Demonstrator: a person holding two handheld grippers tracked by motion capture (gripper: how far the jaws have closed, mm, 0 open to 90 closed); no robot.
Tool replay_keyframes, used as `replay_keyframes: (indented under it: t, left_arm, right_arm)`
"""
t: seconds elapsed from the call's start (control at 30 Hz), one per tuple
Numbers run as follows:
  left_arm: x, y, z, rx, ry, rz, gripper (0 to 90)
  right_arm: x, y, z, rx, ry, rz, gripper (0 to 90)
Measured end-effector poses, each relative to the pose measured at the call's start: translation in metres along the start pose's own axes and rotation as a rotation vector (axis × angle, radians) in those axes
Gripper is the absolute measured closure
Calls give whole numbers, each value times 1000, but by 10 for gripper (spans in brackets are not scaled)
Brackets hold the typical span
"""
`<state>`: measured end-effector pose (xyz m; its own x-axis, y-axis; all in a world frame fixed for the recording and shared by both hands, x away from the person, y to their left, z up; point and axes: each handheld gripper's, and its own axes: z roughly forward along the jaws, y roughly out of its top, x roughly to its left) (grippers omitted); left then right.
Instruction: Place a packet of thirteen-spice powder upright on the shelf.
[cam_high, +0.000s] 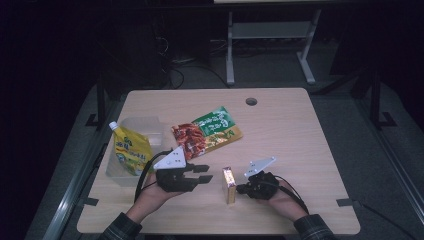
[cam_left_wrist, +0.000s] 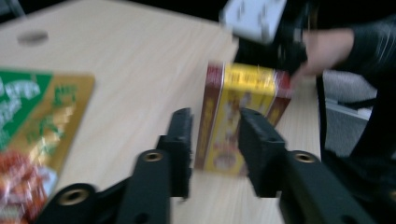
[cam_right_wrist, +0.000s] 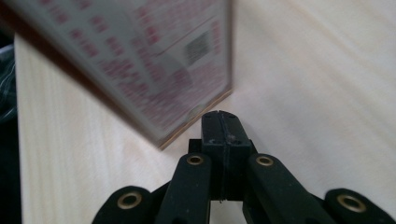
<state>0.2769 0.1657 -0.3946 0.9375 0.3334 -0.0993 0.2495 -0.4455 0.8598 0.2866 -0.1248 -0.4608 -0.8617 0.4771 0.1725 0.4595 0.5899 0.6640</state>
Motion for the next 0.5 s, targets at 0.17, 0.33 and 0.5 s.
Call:
replay_keyframes:
  t: [0.17,0.33,0.5]
  left_arm:
    - [-4,-19,10,63,-14,-25,875]
    - [-6,-32,31,120,-58,-49,897]
    - [-12,-38,54,176,-98,-19,897]
  right_arm:
    - [-7,6,2,-22,-6,14,898]
    - [-8,12,9,-25,-5,10,898]
    - [-8,13,13,-16,-6,1,898]
